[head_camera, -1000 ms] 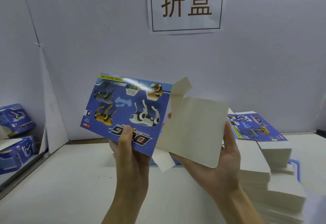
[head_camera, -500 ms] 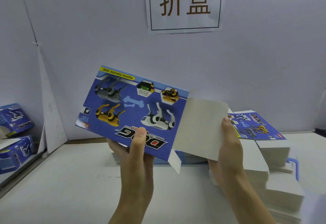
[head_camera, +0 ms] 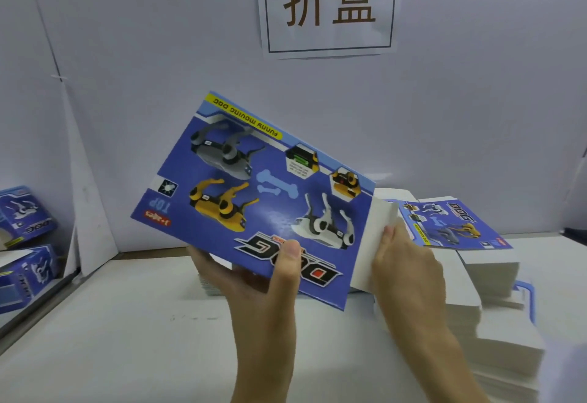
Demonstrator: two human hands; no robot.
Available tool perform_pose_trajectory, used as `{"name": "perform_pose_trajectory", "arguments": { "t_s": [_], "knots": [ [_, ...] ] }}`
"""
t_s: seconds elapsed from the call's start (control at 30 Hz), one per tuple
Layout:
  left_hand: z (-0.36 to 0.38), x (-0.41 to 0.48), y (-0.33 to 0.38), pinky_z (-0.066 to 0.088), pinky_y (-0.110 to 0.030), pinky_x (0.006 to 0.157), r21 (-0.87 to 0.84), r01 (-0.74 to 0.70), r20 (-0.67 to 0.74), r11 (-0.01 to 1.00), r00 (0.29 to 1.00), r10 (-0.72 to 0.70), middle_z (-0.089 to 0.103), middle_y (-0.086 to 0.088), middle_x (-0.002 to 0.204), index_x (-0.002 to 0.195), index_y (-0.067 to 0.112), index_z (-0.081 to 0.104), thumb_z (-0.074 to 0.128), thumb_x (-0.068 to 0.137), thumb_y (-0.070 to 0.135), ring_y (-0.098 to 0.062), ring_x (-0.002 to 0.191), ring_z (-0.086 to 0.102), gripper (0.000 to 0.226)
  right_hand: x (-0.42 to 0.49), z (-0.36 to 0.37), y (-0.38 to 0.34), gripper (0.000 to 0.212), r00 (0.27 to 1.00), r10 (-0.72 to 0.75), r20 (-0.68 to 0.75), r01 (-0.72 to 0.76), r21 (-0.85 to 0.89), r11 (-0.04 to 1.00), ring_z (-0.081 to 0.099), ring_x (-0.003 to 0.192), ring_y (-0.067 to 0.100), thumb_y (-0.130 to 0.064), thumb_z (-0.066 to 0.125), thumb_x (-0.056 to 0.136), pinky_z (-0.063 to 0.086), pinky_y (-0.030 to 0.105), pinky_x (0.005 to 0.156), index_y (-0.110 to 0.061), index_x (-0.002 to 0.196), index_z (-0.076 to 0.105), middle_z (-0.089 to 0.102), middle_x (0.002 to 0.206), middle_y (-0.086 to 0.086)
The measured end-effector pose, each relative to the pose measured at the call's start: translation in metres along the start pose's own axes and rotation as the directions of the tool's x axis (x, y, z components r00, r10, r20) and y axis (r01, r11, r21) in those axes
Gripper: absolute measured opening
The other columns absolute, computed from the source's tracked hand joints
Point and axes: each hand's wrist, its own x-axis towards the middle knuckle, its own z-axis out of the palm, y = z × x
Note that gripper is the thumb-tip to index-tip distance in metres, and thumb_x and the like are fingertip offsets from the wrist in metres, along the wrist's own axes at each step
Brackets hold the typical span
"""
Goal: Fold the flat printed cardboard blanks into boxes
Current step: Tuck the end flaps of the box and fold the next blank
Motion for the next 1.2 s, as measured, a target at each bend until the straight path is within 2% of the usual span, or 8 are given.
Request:
{"name": "perform_pose_trajectory", "arguments": {
  "t_s": [0.07, 0.17, 0.37, 0.6, 0.8, 0.87, 1.0, 1.2],
  "knots": [
    [-0.004, 0.007, 0.004, 0.058, -0.037, 0.076, -0.010, -0.010, -0.005, 1.000, 1.000, 0.010, 0.063, 0.014, 0.122, 0.142, 0.041, 0.025, 0.075, 0.059, 0.039, -0.015, 0.108, 0.066, 0.097, 0.005, -0.006, -0.002, 0.038, 0.992, -0.044, 0.115, 0.004, 0.330, 0.944, 0.054, 0.074, 0.026, -0.028, 0.031, 0.105, 0.033, 0.031, 0.064, -0.018, 0.084, 0.061, 0.068, 0.087, 0.011],
    [-0.015, 0.023, 0.008, 0.057, -0.025, 0.063, -0.115, 0.073, -0.041, 0.991, 0.996, -0.079, 0.065, 0.006, 0.121, 0.139, 0.036, 0.033, 0.074, 0.067, 0.036, -0.012, 0.098, 0.069, 0.083, 0.005, -0.021, -0.010, 0.042, 0.897, -0.119, 0.426, -0.341, 0.837, 0.428, 0.069, 0.072, 0.006, -0.035, 0.042, 0.102, 0.052, 0.021, 0.057, -0.028, 0.075, 0.073, 0.073, 0.079, -0.010],
    [-0.018, 0.025, -0.001, 0.055, -0.024, 0.057, -0.218, 0.203, -0.022, 0.955, 0.977, -0.213, 0.066, 0.000, 0.123, 0.141, 0.033, 0.035, 0.066, 0.072, 0.039, -0.014, 0.093, 0.070, 0.075, -0.009, -0.016, -0.019, 0.030, 0.778, -0.246, 0.579, -0.599, 0.801, -0.007, 0.073, 0.082, 0.011, -0.043, 0.057, 0.084, 0.057, 0.025, 0.060, -0.024, 0.097, 0.076, 0.075, 0.095, -0.003],
    [-0.017, 0.023, -0.008, 0.056, -0.026, 0.060, -0.144, 0.186, 0.004, 0.972, 0.982, -0.188, 0.067, 0.003, 0.119, 0.138, 0.039, 0.034, 0.074, 0.066, 0.039, -0.014, 0.093, 0.071, 0.082, -0.013, -0.001, -0.020, 0.033, 0.854, -0.068, 0.515, -0.513, 0.857, 0.049, 0.074, 0.077, 0.015, -0.036, 0.064, 0.076, 0.057, 0.029, 0.050, -0.025, 0.106, 0.067, 0.076, 0.092, 0.000],
    [-0.037, 0.046, 0.000, 0.057, -0.028, 0.059, -0.151, 0.300, 0.087, 0.942, 0.953, -0.290, 0.067, -0.005, 0.121, 0.142, 0.034, 0.041, 0.070, 0.077, 0.046, -0.018, 0.092, 0.071, 0.072, -0.008, -0.001, -0.014, 0.021, 0.753, -0.250, 0.608, -0.536, 0.788, 0.302, 0.072, 0.075, 0.013, -0.038, 0.059, 0.076, 0.057, 0.040, 0.072, -0.032, 0.075, 0.079, 0.076, 0.083, -0.003],
    [-0.037, 0.047, 0.002, 0.058, -0.031, 0.061, -0.144, 0.340, 0.124, 0.929, 0.938, -0.324, 0.066, -0.009, 0.123, 0.140, 0.032, 0.044, 0.069, 0.075, 0.050, -0.019, 0.093, 0.070, 0.073, -0.007, 0.005, -0.011, 0.021, 0.771, -0.203, 0.603, -0.541, 0.789, 0.290, 0.069, 0.079, 0.018, -0.033, 0.059, 0.082, 0.051, 0.054, 0.085, -0.025, 0.081, 0.079, 0.075, 0.086, 0.000],
    [-0.032, 0.040, -0.002, 0.057, -0.048, 0.077, -0.166, 0.476, 0.309, 0.863, 0.857, -0.413, 0.064, -0.014, 0.124, 0.135, 0.023, 0.049, 0.074, 0.072, 0.047, -0.029, 0.106, 0.066, 0.072, -0.008, 0.011, -0.012, 0.017, 0.808, -0.137, 0.573, -0.551, 0.817, 0.168, 0.073, 0.075, 0.014, -0.027, 0.053, 0.092, 0.061, 0.035, 0.060, -0.020, 0.101, 0.067, 0.076, 0.086, 0.000],
    [-0.029, 0.039, -0.006, 0.060, -0.045, 0.070, -0.122, 0.509, 0.289, 0.852, 0.840, -0.460, 0.067, -0.011, 0.121, 0.143, 0.031, 0.042, 0.073, 0.063, 0.037, -0.030, 0.101, 0.070, 0.086, -0.007, 0.014, -0.008, 0.029, 0.809, -0.145, 0.570, -0.544, 0.819, 0.184, 0.073, 0.077, 0.016, -0.033, 0.060, 0.080, 0.060, 0.034, 0.057, -0.019, 0.104, 0.064, 0.076, 0.088, 0.002]
  ]
}}
